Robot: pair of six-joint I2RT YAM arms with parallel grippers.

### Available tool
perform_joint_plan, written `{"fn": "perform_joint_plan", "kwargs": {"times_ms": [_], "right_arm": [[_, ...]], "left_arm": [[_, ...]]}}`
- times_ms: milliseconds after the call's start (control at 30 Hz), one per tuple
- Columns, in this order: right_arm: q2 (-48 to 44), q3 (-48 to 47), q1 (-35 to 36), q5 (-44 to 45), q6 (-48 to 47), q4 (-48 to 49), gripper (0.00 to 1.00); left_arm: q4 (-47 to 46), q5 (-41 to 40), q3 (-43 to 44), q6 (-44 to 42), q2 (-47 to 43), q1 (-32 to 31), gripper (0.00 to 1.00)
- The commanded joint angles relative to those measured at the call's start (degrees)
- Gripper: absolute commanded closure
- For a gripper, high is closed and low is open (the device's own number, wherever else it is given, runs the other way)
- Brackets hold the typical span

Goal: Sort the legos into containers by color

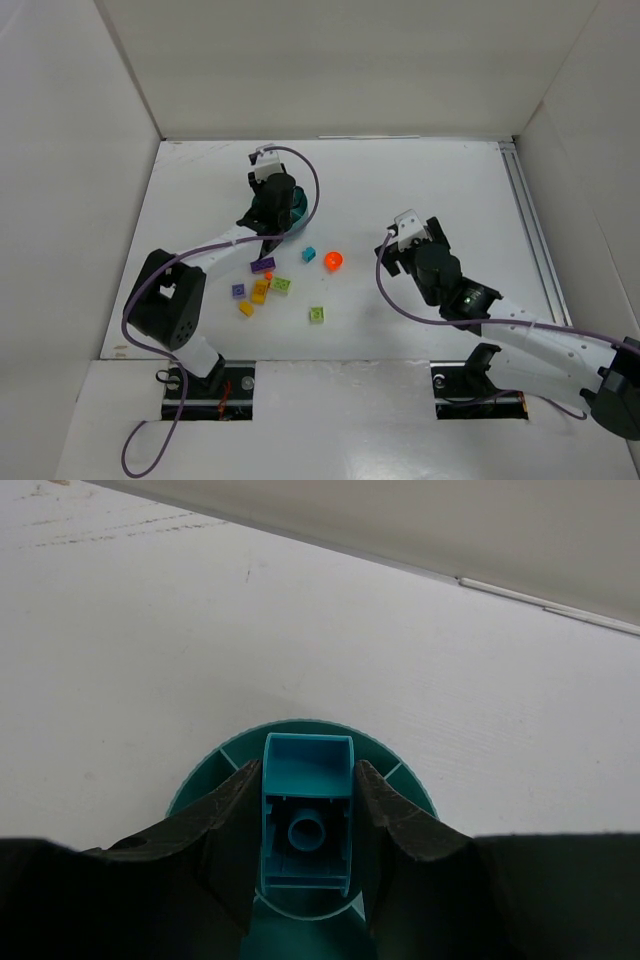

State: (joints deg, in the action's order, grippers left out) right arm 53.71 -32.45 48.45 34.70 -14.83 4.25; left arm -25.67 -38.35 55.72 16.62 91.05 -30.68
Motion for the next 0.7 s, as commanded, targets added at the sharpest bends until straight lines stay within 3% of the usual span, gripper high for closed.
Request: {"fn": "perform_joint_plan", "kwargs": {"times_ms": [0, 200, 433, 667], "right_arm": [[-0.2, -2.7, 0.3, 0.2, 0.0, 1.2, 0.01], [-1.4, -2.7, 0.3, -0.3, 0.0, 1.2, 0.01], [-2.5, -2.2, 0.3, -0.9, 0.0, 0.7, 0.01], [-2.4, -2.8, 0.3, -3.7, -0.8, 0.7, 0.01]], "left_arm": [[-4.7, -2.0, -0.4, 1.0, -0.3, 0.2, 0.88], [-5.2, -2.0, -0.4, 1.0, 0.8, 0.2, 0.75], [-5.2, -2.0, 0.2, 1.0, 1.9, 0.2, 0.71], [-3.4, -1.7, -1.5, 1.0, -2.1, 0.2, 0.51]]}}
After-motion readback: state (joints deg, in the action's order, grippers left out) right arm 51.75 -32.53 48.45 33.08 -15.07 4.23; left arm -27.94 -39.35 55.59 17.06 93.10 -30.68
